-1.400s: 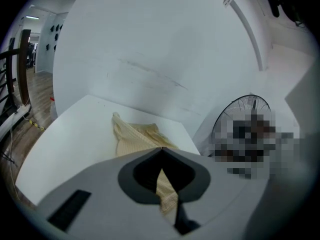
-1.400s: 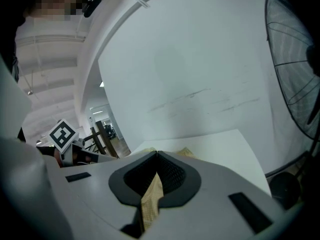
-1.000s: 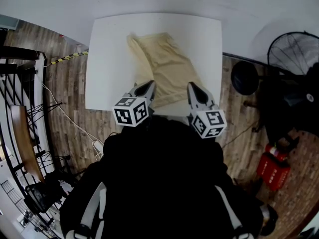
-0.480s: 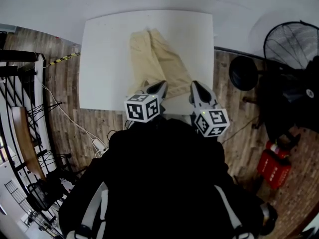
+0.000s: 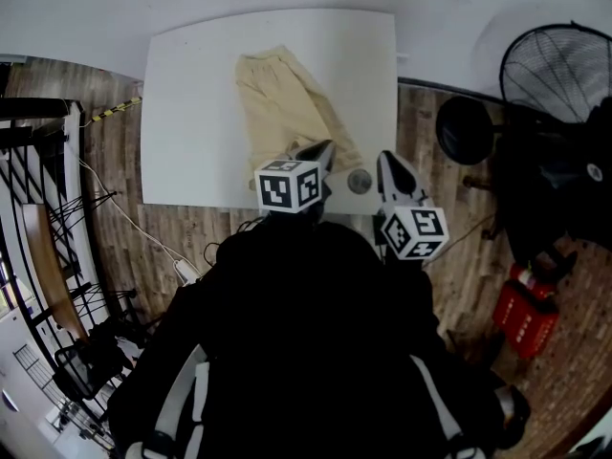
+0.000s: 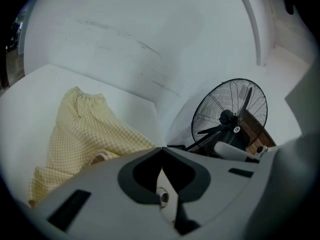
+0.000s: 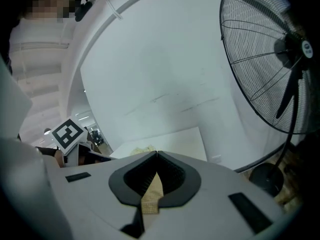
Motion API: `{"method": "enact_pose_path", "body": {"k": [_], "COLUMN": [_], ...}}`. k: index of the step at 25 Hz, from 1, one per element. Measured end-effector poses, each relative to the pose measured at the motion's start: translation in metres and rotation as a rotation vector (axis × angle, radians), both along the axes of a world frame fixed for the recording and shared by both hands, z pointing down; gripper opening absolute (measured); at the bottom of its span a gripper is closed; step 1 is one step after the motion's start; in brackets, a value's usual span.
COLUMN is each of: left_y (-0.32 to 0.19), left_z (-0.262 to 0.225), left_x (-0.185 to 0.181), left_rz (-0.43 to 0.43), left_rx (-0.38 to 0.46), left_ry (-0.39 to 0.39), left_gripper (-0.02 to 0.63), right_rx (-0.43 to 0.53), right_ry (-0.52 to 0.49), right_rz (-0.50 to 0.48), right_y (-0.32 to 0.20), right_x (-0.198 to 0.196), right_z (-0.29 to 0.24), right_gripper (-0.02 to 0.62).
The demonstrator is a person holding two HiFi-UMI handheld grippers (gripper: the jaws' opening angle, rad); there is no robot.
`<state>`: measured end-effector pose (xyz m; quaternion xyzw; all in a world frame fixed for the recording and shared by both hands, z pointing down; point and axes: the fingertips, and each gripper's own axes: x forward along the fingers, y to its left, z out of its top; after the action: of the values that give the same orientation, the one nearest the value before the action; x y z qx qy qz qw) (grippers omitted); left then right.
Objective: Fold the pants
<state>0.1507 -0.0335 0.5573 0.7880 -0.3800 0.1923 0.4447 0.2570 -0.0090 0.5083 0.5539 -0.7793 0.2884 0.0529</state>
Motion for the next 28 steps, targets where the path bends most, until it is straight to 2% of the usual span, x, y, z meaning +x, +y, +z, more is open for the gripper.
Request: {"method": "enact_pose_path", "body": {"k": [4, 10, 15, 17, 21, 24, 26, 28], "left_y": [-0.002, -0.003, 0.009, 0.015, 0.023, 0.029, 0.027, 0.025], "left_z": [0.014, 0.041, 0.066, 0.069, 0.068, 0.067, 0.064, 0.058], "left_x": [0.017, 0.040, 0.055, 0.060, 0.067, 0.063, 0.058, 0.057], "left_rz": [-0.022, -0.054, 0.003, 0.024, 0.076, 0.121, 0.136, 0.146], "left_rx": [-0.048, -0.071, -0.088, -0.089, -0.071, -0.045, 0.010, 0.065], "left_ry": [0.014, -0.017, -0.055, -0.042, -0.020, -0.094, -0.157, -0.182], "left_gripper": [0.006, 0.006, 0.016, 0.063, 0.124, 0.130, 0.129, 0.129], "right_rx": [-0.005, -0.020, -0.039, -0.042, -0.050, -0.051, -0.053, -0.055], "right_ry": [-0.007, -0.001, 0.001, -0.003, -0.011, -0.005, -0.003, -0.002], "right_rz": [0.019, 0.030, 0.029, 0.032, 0.027, 0.009, -0.004, -0.009], "right_y": [0.000, 0.003, 0.003, 0.003, 0.000, -0.004, -0.007, -0.009], "right_x": [0.013, 0.028, 0.037, 0.040, 0.039, 0.033, 0.028, 0.024], "right_z": [0.004, 0.008, 0.014, 0.015, 0.021, 0.020, 0.020, 0.020], "right_gripper": [0.005, 0.005, 0.005, 0.005, 0.005, 0.005, 0.005, 0.005]}}
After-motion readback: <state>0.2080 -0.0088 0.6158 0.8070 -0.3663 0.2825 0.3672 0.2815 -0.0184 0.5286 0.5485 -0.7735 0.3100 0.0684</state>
